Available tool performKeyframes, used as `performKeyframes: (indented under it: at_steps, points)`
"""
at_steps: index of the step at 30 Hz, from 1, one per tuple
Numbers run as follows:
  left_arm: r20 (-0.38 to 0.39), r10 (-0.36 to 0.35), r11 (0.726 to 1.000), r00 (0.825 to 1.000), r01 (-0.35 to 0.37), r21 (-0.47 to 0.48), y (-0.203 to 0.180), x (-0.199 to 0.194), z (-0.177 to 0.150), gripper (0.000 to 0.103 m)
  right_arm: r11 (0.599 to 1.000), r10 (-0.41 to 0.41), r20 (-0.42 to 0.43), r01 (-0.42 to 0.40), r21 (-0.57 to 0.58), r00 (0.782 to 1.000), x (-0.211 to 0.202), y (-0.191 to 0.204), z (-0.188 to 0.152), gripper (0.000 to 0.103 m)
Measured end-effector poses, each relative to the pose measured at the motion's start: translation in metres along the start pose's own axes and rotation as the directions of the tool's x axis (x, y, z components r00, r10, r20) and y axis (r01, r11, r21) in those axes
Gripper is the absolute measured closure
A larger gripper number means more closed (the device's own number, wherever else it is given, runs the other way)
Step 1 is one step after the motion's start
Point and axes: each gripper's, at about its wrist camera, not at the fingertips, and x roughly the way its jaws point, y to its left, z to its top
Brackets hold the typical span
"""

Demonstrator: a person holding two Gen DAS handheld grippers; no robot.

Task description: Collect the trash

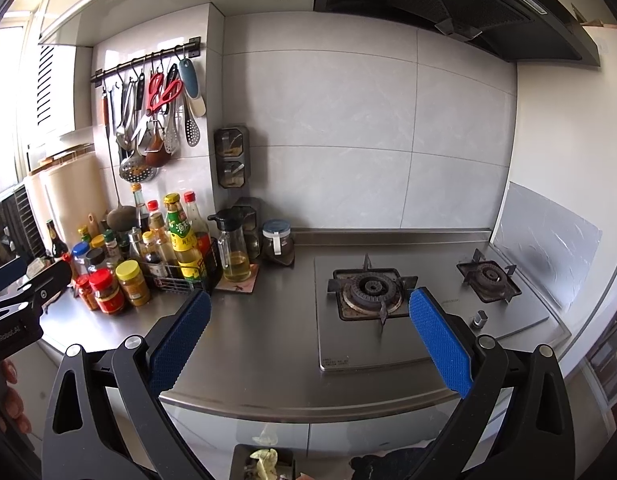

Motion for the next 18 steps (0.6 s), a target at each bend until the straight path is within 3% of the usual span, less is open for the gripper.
performKeyframes:
  at_steps: [6,18]
  points:
    - [-0.049,0.003,0.999,0.999,-0.005,-0.044,0.0056,0.0081,-0.0029,0.008,1.0,0.002,-0.011,-0.002,-0.003,1.0,0.0047,0.0014,-0.0023,0.003]
    - [-0.024,0.001,0.999,1.0,-0.002,-0.043,0.0085,0.0052,-0.0051,0.008,1.0,0.004,-0.023,-0.004,0.005,1.0,0.0083,0.0062,-0.0059,0.003]
